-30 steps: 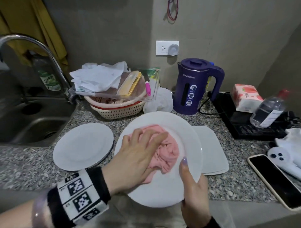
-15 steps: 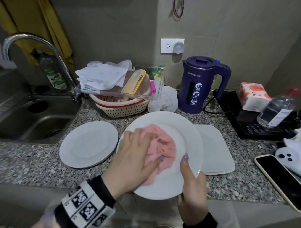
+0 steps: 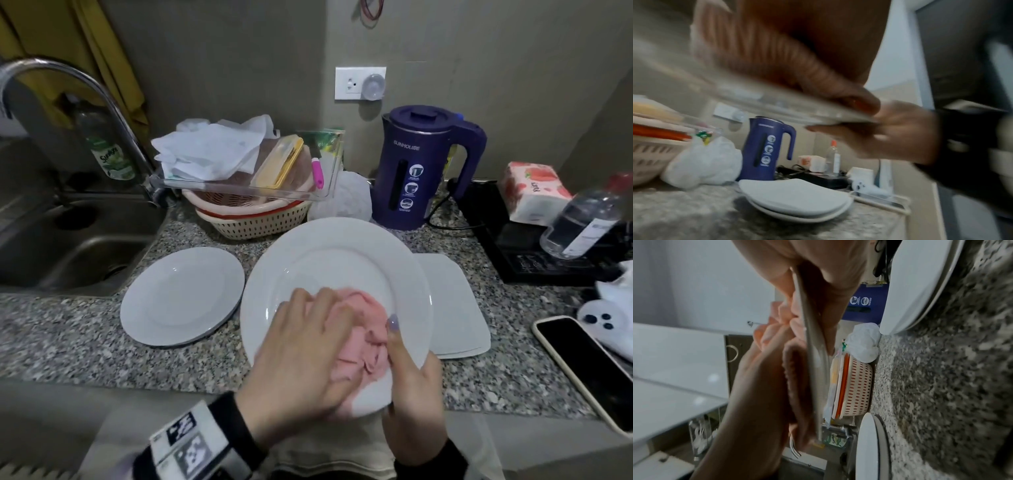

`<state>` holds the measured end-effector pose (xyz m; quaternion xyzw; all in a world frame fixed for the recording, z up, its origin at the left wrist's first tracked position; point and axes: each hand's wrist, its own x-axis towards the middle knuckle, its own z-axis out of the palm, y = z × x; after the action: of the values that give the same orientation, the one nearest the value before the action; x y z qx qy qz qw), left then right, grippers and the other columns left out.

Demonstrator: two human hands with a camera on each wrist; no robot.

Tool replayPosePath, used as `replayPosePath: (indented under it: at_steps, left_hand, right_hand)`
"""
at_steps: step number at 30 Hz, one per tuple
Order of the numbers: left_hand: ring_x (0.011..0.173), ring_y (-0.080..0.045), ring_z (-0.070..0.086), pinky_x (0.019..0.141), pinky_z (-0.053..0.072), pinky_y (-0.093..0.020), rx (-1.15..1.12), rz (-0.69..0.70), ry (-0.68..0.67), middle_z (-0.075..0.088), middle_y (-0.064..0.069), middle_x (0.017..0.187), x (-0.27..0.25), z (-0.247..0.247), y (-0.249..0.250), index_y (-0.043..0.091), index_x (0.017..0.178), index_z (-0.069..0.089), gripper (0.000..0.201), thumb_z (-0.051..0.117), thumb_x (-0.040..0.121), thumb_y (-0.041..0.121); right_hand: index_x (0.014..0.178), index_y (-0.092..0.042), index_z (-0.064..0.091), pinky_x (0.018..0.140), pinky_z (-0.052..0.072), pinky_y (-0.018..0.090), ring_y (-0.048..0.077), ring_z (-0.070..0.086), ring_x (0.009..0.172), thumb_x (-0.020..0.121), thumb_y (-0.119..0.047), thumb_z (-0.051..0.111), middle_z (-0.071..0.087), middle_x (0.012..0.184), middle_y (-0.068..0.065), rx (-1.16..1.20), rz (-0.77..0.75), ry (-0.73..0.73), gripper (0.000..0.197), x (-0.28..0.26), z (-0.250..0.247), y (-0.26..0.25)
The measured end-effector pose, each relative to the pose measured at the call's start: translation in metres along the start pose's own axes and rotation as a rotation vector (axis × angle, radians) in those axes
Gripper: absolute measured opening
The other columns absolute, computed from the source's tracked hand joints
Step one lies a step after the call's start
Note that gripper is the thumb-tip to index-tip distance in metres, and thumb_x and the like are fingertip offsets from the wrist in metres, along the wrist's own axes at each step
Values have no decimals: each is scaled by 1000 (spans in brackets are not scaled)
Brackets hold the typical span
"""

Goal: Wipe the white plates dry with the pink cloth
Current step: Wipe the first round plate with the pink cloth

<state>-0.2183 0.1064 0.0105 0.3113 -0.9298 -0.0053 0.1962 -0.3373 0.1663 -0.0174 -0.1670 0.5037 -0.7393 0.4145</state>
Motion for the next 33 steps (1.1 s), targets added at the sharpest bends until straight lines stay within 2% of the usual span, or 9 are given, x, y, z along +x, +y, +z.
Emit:
replayPosePath:
  at_steps: [5, 9, 11, 16, 19, 23, 27, 30, 33]
  left_hand:
    - [84, -24, 35, 62, 37, -37, 164, -295, 79, 47, -7, 102, 13, -15, -58, 17, 105, 45, 42, 60, 72, 40]
    - [85, -22, 39, 67, 47, -41, -102, -191, 25, 48, -2, 102, -6, 2, -1, 21, 104, 50, 41, 52, 71, 45]
    - [87, -21, 41, 66, 47, -36, -115, -107, 20, 47, 1, 105, -6, 8, 20, 25, 104, 47, 42, 55, 69, 48]
    - [86, -28, 39, 66, 42, -41, 134, -290, 108, 48, -9, 104, 21, -8, -46, 17, 105, 44, 45, 46, 73, 48]
    - [85, -27, 38, 65, 41, -40, 101, -360, 104, 47, -8, 101, 11, -8, -46, 15, 102, 47, 44, 46, 72, 47]
    - [85, -23, 42, 67, 48, -42, -146, -192, 50, 48, -2, 100, -8, 10, 22, 21, 102, 47, 41, 52, 69, 45]
    - [86, -25, 40, 69, 47, -45, -43, -254, 87, 48, -6, 103, 7, 3, -13, 17, 107, 48, 46, 48, 72, 47]
    - [86, -26, 36, 69, 45, -45, 14, -418, 146, 45, -9, 104, 4, -4, -38, 19, 106, 41, 47, 46, 71, 49]
    - [88, -22, 39, 70, 48, -41, -83, -251, 72, 45, -2, 104, -7, 3, 12, 25, 107, 43, 44, 50, 70, 48]
  right_hand:
    - [96, -12, 69, 64, 57, 26, 10, 72, 82, 86, -23, 60, 76, 90, -4, 111, -36, 59, 17, -2, -11, -9]
    - [108, -9, 68, 91, 54, 41, 19, 68, 104, 77, -48, 73, 73, 108, 2, 23, -67, 90, 50, 4, -2, -10]
    - [98, -8, 72, 85, 56, 44, 24, 70, 97, 64, -52, 80, 74, 101, 9, 50, -11, 92, 56, 2, -2, -7]
    - [107, -7, 67, 78, 57, 41, 20, 71, 93, 83, -23, 62, 75, 99, 4, 130, -5, 78, 30, -5, -16, -9]
    - [104, -10, 67, 72, 59, 32, 13, 72, 87, 82, -28, 62, 76, 94, -3, 110, -47, 92, 29, -3, -13, -14]
    - [94, -14, 68, 68, 56, 20, 5, 71, 81, 63, -59, 71, 75, 90, -4, 11, -96, 89, 55, 0, -8, -14]
    - [109, -5, 67, 69, 57, 24, 14, 71, 91, 87, -20, 56, 74, 102, 4, 94, -77, 44, 29, -7, -13, -18]
    - [101, -10, 69, 62, 56, 20, 8, 72, 84, 91, -15, 54, 76, 91, -1, 110, -88, 43, 18, -10, -14, -19]
    - [87, -13, 74, 68, 57, 20, 12, 71, 89, 85, -27, 57, 75, 83, -5, 75, -33, 64, 22, -5, -9, -16]
